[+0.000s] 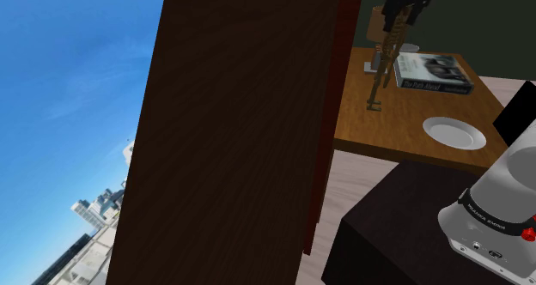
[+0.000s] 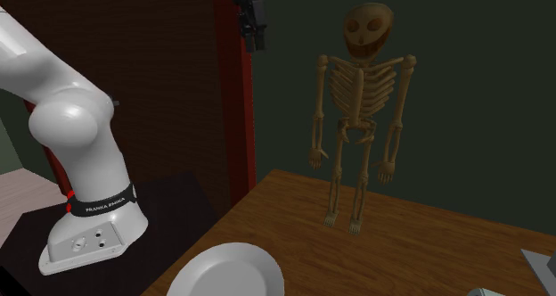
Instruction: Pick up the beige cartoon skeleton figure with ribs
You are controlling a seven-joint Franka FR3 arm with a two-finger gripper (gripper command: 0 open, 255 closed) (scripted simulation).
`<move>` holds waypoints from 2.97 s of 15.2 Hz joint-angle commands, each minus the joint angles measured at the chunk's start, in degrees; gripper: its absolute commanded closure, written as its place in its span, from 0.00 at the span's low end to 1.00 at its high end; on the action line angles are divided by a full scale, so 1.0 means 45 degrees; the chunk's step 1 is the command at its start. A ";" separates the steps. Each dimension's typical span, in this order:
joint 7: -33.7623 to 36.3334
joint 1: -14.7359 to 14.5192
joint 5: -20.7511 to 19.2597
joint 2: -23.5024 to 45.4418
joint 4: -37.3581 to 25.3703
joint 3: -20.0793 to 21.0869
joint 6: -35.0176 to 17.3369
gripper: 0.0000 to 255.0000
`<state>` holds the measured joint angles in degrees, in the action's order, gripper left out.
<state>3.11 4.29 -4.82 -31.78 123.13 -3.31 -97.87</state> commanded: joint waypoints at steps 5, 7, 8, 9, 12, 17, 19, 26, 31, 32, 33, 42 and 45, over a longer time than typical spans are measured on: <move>0.0579 0.0902 -0.0521 0.1878 -0.1451 -0.0735 -0.0385 0.00; 0.0766 0.1175 -0.0648 0.2498 -0.2008 -0.0989 -0.0438 0.00; 0.0856 0.1309 -0.0704 0.2805 -0.2294 -0.1119 -0.0455 0.00; 0.0944 0.1442 -0.0753 0.3111 -0.2586 -0.1249 -0.0466 0.00; 0.1194 0.1833 -0.0863 0.4022 -0.3492 -0.1651 -0.0461 0.00; 0.1397 0.2106 -0.0927 0.4586 -0.3738 -0.1943 -0.0771 0.00; 0.1440 0.2113 -0.0948 0.4546 -0.3355 -0.1952 -0.1112 0.00; 0.1508 0.2131 -0.0990 0.4463 -0.2660 -0.1973 -0.1722 1.00; 0.1501 0.2133 -0.0988 0.4474 -0.2676 -0.1977 -0.1718 1.00; 0.1501 0.2133 -0.0988 0.4474 -0.2675 -0.1977 -0.1719 1.00; 0.1500 0.2133 -0.0988 0.4475 -0.2675 -0.1977 -0.1721 1.00; 0.1342 0.2098 -0.0900 0.4658 -0.4230 -0.1936 -0.0354 1.00; 0.1271 0.2089 -0.0866 0.4768 -0.4863 -0.1929 0.0167 1.00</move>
<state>8.87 13.73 -8.71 -10.21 102.11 -12.06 -97.91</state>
